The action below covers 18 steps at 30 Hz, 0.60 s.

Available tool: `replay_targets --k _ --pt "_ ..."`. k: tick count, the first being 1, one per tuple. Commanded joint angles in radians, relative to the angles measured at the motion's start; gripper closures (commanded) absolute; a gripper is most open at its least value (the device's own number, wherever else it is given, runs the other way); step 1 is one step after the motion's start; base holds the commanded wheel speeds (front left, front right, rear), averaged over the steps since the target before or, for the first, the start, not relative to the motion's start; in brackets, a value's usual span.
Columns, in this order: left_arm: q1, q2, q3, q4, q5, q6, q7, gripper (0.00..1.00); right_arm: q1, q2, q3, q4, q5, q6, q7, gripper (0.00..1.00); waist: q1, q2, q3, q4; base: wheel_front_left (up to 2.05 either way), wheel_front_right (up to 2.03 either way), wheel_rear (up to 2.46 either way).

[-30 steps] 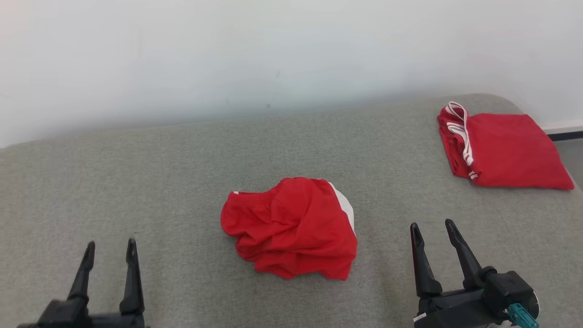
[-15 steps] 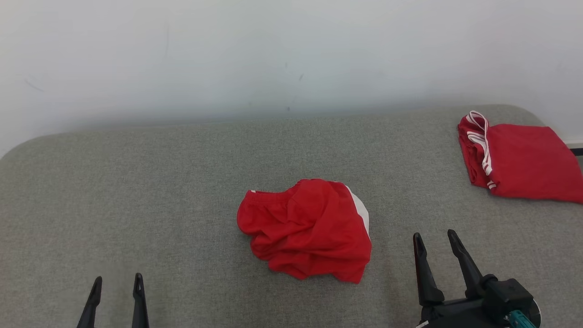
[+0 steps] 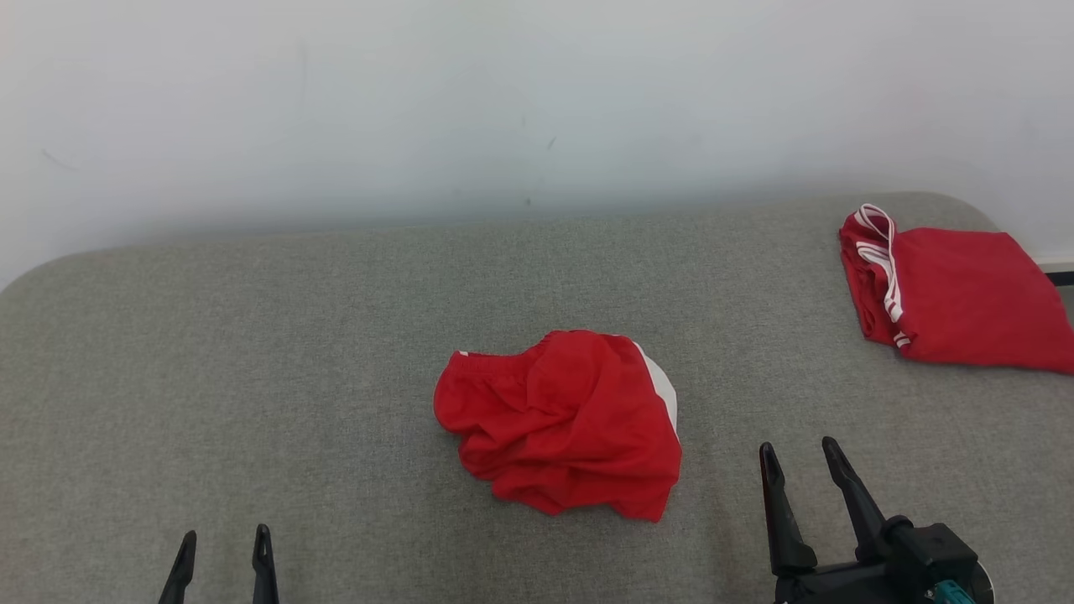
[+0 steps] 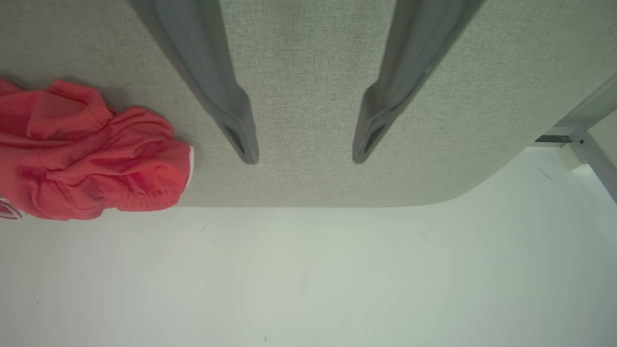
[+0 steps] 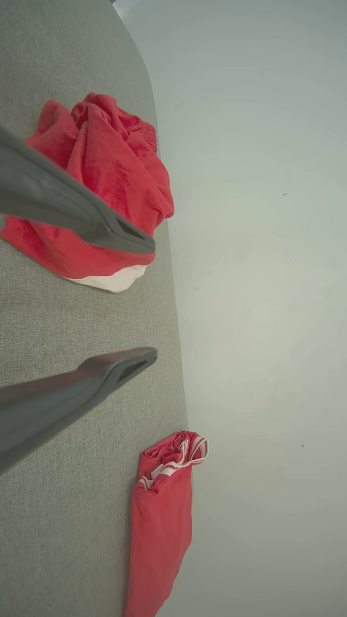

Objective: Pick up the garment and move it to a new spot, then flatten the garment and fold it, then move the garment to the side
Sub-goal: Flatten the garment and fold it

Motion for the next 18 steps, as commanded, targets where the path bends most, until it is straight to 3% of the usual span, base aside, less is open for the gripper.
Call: replay_targets --k 1,18 --pt "0.008 -0.003 0.004 0.003 0.006 -0.003 -0.003 0.0 0.009 0.001 0.001 0.0 0.01 -0.003 0.0 0.0 0.0 0.0 0.0 0.0 0.0 0.0 0.0" --pt "0.011 -0.007 0.003 0.01 -0.003 0.0 -0.003 0.0 0.017 0.001 0.017 0.008 0.017 -0.003 0.0 0.0 0.0 0.0 0.007 0.003 0.0 0.0 0.0"
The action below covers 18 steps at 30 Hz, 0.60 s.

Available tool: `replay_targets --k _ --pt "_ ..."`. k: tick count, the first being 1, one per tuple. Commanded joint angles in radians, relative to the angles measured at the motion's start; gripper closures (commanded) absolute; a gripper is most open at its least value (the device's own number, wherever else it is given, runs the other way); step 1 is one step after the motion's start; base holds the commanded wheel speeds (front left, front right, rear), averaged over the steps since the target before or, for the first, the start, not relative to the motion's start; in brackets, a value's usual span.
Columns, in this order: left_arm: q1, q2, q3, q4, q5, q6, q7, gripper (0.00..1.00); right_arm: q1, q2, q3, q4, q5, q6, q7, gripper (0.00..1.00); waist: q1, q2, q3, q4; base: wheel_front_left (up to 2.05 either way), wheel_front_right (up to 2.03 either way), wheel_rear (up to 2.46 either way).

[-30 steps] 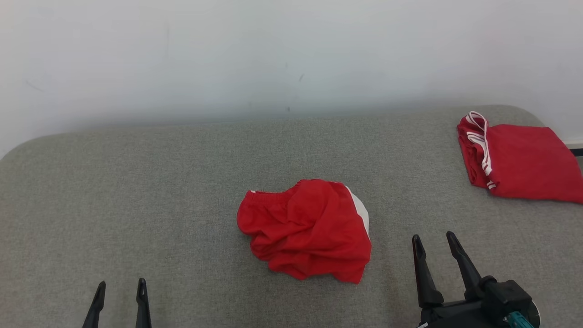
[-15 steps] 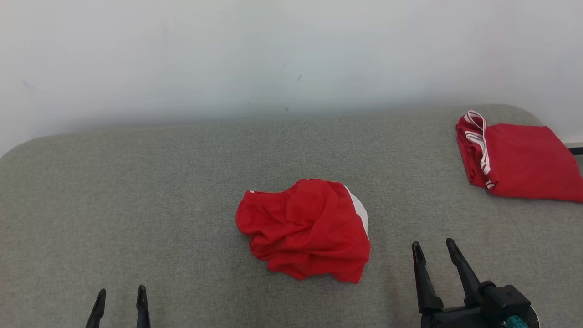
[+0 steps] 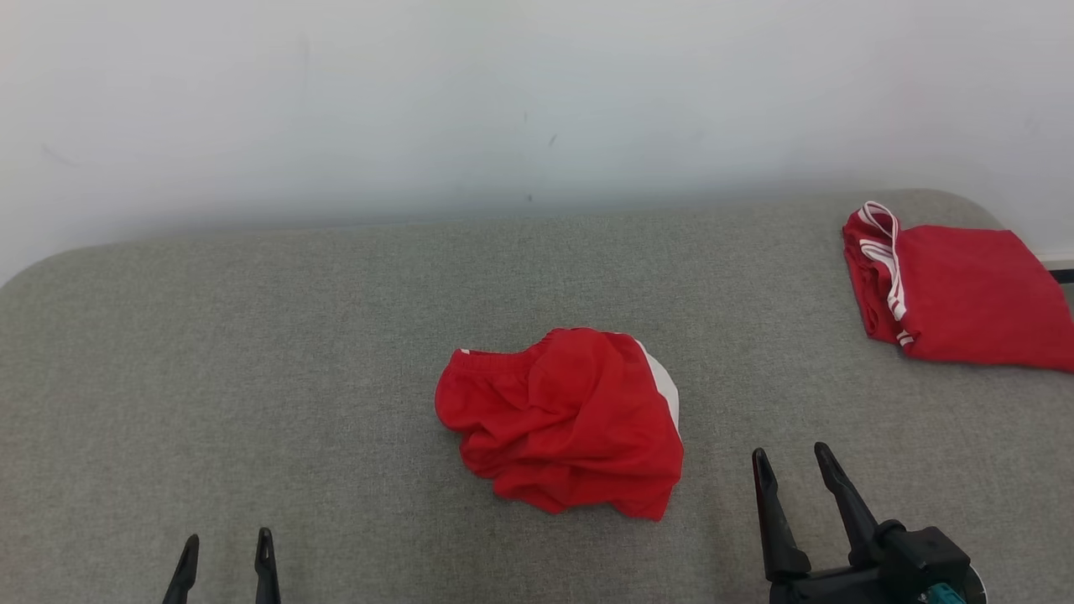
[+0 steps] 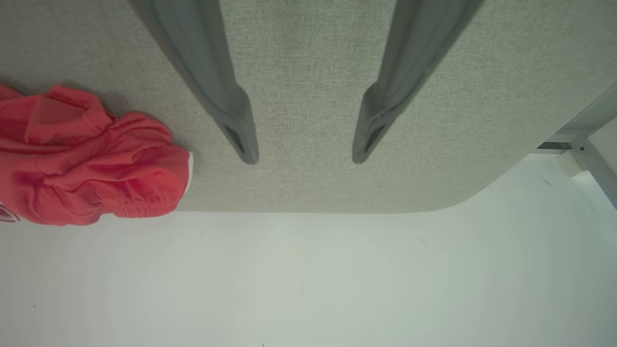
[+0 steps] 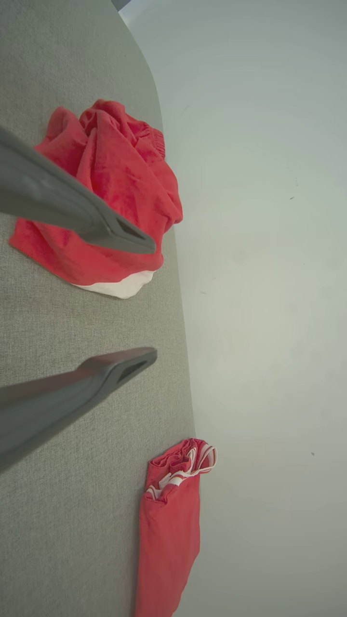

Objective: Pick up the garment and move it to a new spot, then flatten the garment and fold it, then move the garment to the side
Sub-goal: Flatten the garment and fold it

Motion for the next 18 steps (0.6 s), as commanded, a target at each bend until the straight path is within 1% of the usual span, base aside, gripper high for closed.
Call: replay_targets --k 1,18 --pt "0.008 -0.002 0.0 0.003 -0.002 0.006 -0.003 0.0 0.012 0.001 0.003 0.002 0.008 -0.003 0.0 0.0 0.0 0.0 0.0 0.0 0.0 0.0 0.0" --pt "0.008 -0.002 -0.012 0.008 -0.011 0.021 -0.003 0.0 0.009 0.001 0.009 0.011 0.009 -0.003 0.0 0.0 0.0 0.0 -0.002 0.002 0.0 0.0 0.0"
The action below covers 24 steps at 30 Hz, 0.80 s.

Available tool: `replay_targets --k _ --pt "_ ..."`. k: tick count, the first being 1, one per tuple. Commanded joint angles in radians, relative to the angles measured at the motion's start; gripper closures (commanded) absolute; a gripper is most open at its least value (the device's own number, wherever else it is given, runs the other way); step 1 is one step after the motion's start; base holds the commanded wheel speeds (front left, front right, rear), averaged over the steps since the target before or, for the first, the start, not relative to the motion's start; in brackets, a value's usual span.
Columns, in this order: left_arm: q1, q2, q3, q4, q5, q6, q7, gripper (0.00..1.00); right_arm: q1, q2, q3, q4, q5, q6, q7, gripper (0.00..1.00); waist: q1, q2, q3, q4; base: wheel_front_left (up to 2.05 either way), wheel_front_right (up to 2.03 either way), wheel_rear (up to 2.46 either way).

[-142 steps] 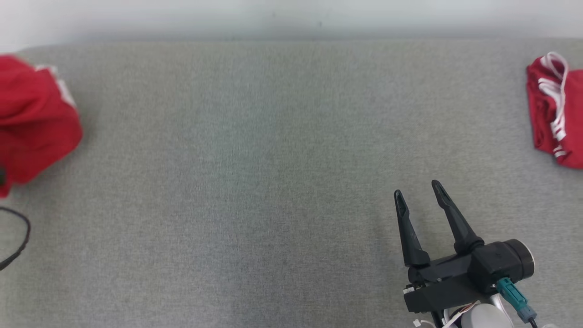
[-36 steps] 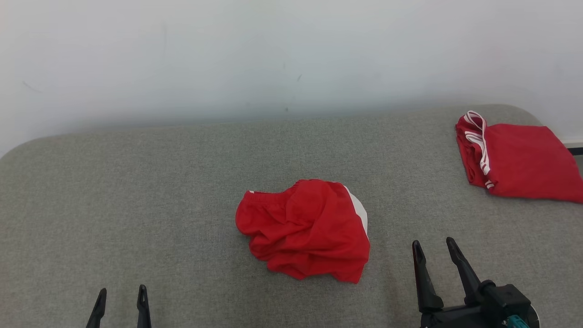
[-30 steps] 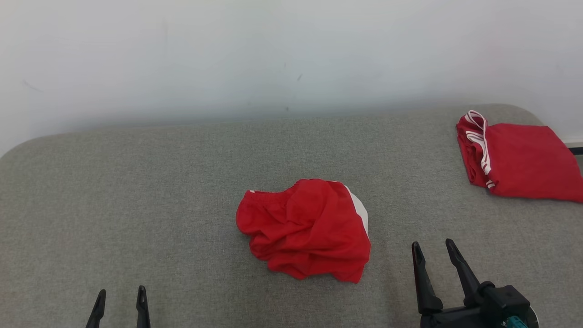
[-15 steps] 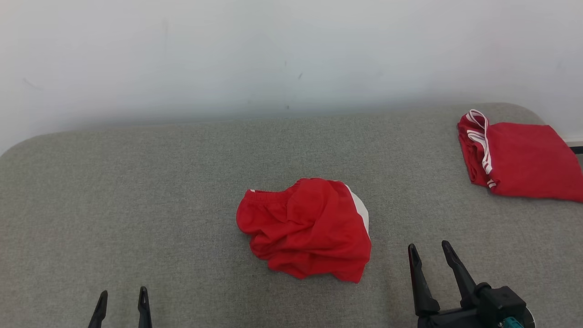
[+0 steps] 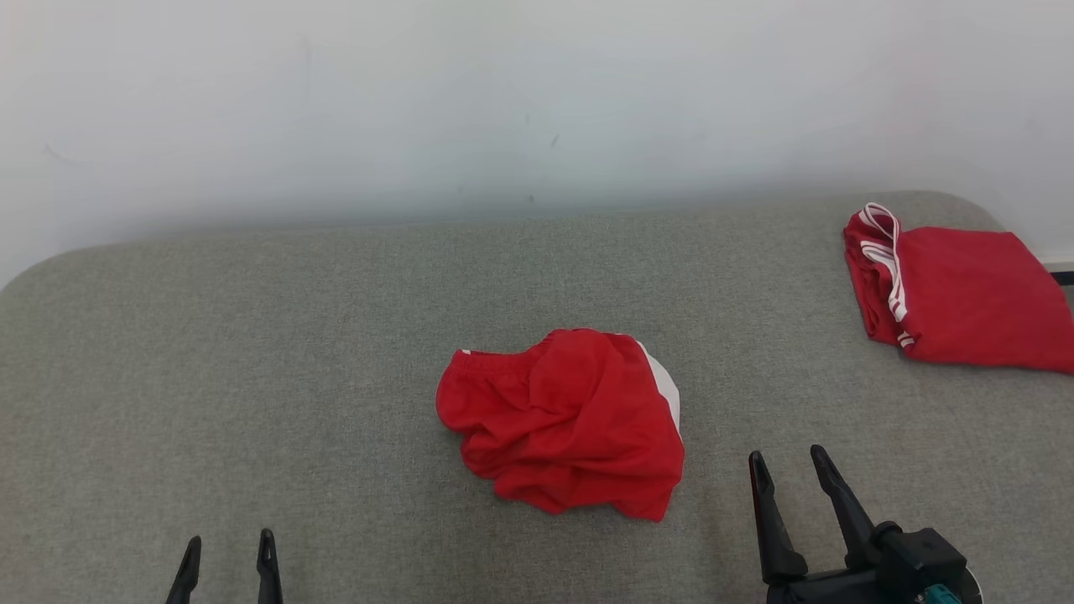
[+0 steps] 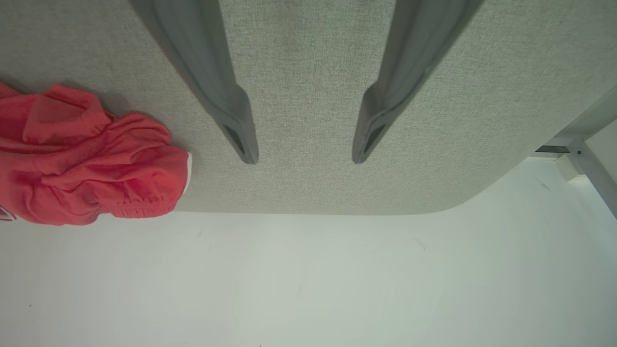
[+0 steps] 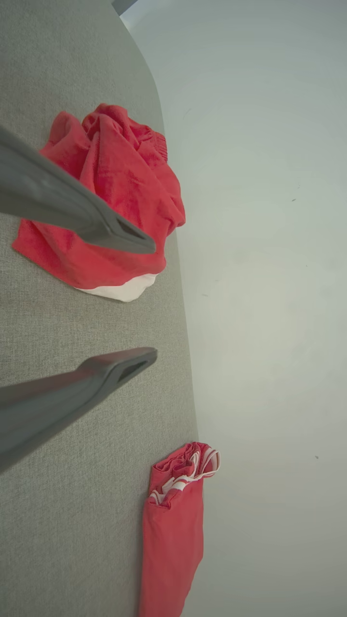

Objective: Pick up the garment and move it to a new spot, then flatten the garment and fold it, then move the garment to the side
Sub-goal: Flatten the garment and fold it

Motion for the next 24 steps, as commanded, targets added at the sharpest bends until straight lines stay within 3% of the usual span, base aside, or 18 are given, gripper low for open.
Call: replay_targets --k 1,16,24 --pt "0.008 -0.002 -0.001 0.003 -0.003 0.004 -0.003 0.0 0.009 0.001 0.003 0.003 0.003 -0.003 0.0 0.0 0.0 0.0 0.0 0.0 0.0 0.0 0.0" --pt "-0.004 -0.002 0.0 0.011 -0.008 0.002 -0.003 0.0 0.008 0.001 0.005 0.003 0.003 -0.003 0.0 0.0 0.0 0.0 0.003 -0.001 0.0 0.0 0.0" --pt "-0.069 -0.002 0.007 0.023 0.016 -0.017 -0.003 0.0 -0.007 0.001 0.015 0.001 0.009 -0.003 0.0 0.0 0.0 0.0 0.019 -0.037 0.0 0.0 0.0"
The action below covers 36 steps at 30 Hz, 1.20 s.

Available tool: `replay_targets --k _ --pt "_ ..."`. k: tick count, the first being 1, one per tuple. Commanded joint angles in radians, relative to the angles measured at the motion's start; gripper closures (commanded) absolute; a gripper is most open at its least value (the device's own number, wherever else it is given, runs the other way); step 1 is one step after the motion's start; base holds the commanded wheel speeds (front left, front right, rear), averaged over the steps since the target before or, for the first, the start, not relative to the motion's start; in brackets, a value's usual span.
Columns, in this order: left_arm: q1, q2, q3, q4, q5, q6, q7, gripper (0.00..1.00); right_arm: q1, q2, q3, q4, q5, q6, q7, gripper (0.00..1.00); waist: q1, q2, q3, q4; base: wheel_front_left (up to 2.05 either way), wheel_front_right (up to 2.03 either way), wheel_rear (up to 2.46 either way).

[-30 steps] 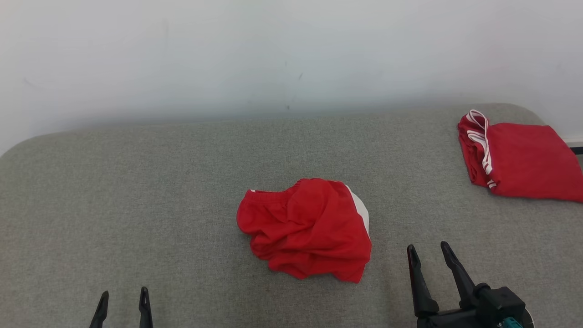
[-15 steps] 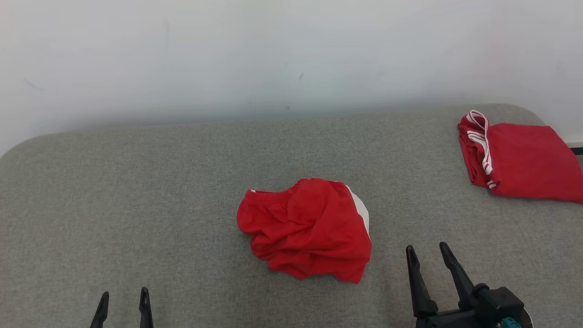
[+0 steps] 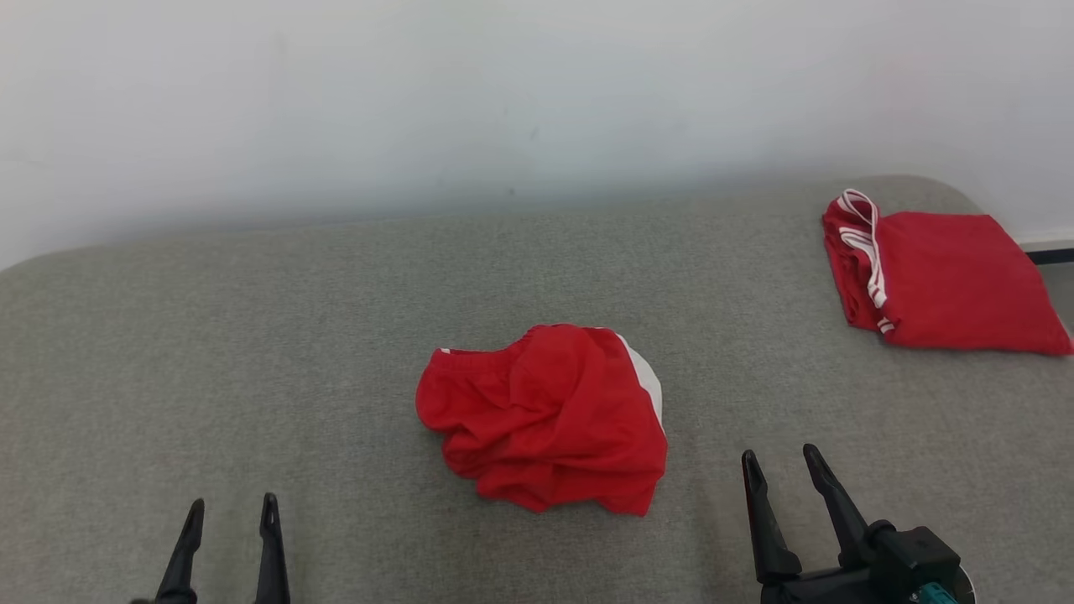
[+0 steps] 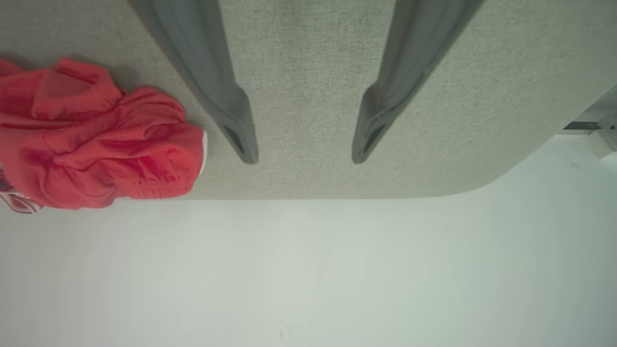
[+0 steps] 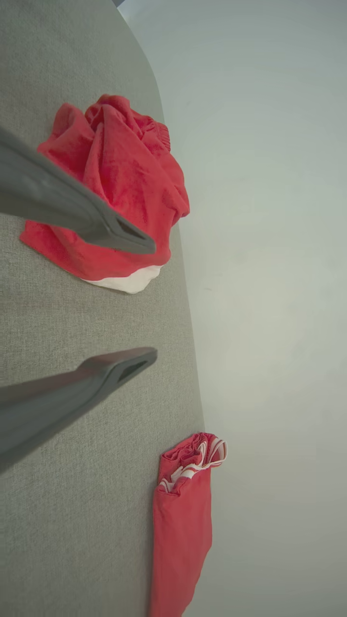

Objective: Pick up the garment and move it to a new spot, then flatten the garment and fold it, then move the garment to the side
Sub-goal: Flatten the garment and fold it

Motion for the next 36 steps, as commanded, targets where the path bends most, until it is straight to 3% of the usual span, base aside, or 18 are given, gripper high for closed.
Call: replay_targets --k 1,10,18,36 --pt "-0.024 -0.002 -0.003 0.005 0.01 -0.006 -0.003 0.0 -0.003 0.001 0.001 -0.002 0.005 -0.002 0.0 0.0 0.0 -0.0001 0.009 -0.018 0.0 0.0 0.0" --pt "-0.168 0.01 -0.092 0.06 -0.003 -0.022 -0.003 0.0 -0.029 0.001 0.007 -0.002 0.019 -0.002 0.0 0.0 0.0 -0.0001 0.051 -0.087 0.0 0.0 0.0" --pt "-0.323 0.048 -0.256 0.152 -0.044 -0.023 -0.003 0.0 -0.056 0.001 0.019 -0.002 0.042 -0.002 0.0 0.0 0.0 -0.0001 0.091 -0.157 0.0 0.0 0.0" --pt "-0.579 0.235 -0.463 0.489 -0.141 -0.022 -0.003 0.0 -0.078 0.002 0.018 0.001 0.09 -0.002 0.0 0.0 0.0 -0.0001 0.146 -0.255 0.0 0.0 0.0"
